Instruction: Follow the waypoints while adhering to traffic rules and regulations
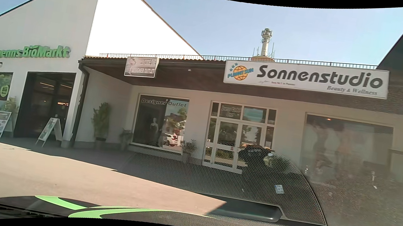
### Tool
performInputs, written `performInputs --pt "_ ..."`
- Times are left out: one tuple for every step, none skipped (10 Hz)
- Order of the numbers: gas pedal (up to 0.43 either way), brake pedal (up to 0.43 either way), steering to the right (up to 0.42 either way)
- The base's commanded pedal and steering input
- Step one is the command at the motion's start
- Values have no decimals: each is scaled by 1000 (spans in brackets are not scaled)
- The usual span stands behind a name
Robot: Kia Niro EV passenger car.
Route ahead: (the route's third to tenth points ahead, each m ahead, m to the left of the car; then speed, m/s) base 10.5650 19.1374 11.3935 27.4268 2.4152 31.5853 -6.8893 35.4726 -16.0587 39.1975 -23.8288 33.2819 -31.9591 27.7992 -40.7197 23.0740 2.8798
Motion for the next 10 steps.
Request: performInputs --pt "169 0 -670" --pt "169 0 -670" --pt "169 0 -668" --pt "169 0 -663" --pt "169 0 -659" --pt "169 0 -655" --pt "177 0 -645" --pt "177 0 -634" --pt "177 0 -620" --pt "177 0 -603"
